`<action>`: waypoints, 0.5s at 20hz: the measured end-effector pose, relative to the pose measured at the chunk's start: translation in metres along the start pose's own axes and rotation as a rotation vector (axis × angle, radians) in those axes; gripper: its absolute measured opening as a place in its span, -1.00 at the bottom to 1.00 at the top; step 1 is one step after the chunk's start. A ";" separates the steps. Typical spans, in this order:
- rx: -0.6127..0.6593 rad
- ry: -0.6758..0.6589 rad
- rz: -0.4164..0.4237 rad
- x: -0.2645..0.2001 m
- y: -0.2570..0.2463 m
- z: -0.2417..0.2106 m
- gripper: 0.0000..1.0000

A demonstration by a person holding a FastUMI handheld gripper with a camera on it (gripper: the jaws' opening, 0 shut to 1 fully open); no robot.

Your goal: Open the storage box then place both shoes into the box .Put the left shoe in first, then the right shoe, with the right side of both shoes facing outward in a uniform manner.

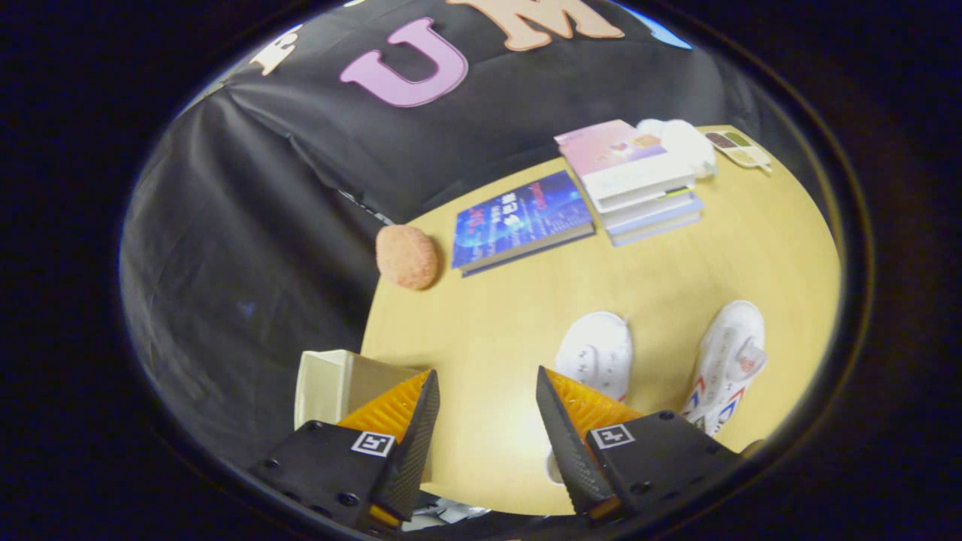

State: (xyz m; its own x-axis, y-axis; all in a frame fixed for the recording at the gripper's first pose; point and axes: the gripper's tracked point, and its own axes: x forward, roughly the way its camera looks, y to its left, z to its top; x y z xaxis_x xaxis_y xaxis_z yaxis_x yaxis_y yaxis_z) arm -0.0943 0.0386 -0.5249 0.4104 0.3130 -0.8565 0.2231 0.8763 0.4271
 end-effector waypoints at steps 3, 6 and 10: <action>0.019 0.044 -0.052 0.013 -0.038 -0.017 0.59; 0.029 0.084 -0.096 0.025 -0.067 -0.033 0.59; 0.031 0.138 -0.142 0.044 -0.096 -0.053 0.59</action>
State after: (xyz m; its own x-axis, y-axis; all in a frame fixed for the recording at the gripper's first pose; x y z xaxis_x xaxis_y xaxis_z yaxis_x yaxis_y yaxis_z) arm -0.1449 -0.0123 -0.6186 0.2488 0.2362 -0.9393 0.2977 0.9042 0.3062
